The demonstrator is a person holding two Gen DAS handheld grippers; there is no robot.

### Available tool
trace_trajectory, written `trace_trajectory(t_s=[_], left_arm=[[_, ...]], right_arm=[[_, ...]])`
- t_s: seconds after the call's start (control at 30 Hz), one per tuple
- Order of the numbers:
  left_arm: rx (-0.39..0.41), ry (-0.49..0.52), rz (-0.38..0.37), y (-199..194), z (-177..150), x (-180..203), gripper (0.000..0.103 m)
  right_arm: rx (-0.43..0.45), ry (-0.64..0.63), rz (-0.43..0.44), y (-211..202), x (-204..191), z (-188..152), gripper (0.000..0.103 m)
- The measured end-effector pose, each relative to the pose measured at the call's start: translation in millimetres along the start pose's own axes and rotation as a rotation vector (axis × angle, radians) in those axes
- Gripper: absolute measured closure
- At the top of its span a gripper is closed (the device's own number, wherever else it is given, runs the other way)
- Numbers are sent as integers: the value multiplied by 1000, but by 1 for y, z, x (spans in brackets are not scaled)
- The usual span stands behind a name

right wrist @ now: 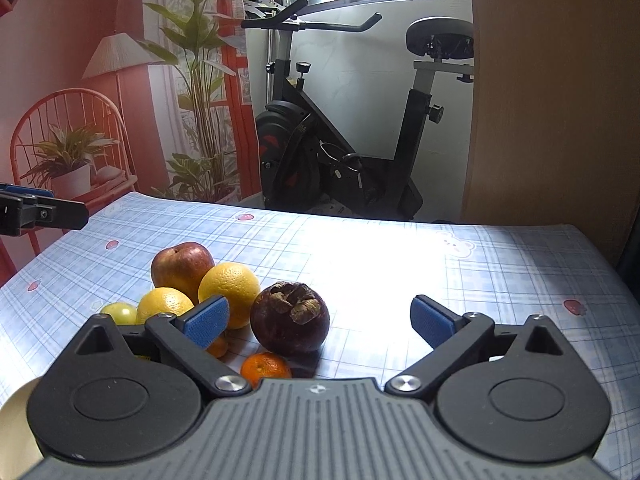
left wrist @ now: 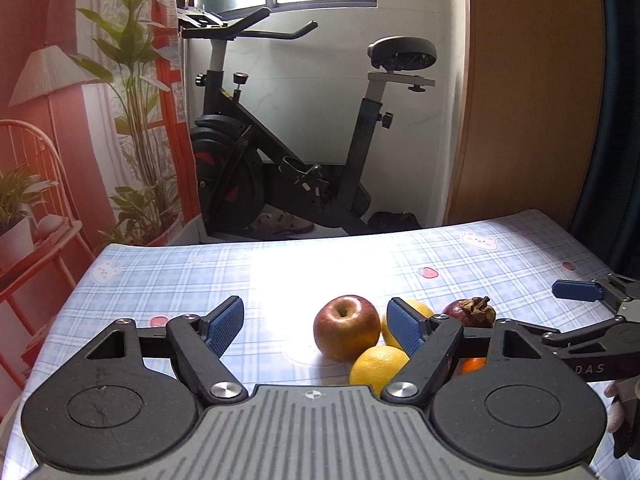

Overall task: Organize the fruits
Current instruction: 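Move the open left gripper toward the dark purple mangosteen, then close the left gripper around the mangosteen and lift it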

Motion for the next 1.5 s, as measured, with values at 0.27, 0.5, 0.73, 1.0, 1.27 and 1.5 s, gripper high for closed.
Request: trace_trajectory(t_s=[0.27,0.5,0.73,1.0,1.27,1.5], left_arm=[[-64,-48,-118,33,-3,24,42],[-123,-59,-199,58,-10,45,46],[-159,-34,-286,77,-17,71,47],[-221,-29,-363,97,-27,87,47],[-263,-14,-405,119,-32,98,47],[-290,-27,-415,133,-34,105,53]], right_arm=[[-33,11,58,18,4,-9,25],[-48,14,121,32,1,-13,31],[-59,17,160,44,-2,-16,34],[-61,38,189,52,0,-21,36],[-69,42,217,57,1,-21,40],[-66,54,226,57,2,-21,40]])
Point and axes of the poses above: each gripper's, at about its wrist camera, not at the fingertips, and y roughly the way its jaws point, x to its right, z to its top, the point moved 9 cm from there along y, roughly the way its jaws point, and after that the axes turned 5 degrees about -y, right-handed, at the moved point
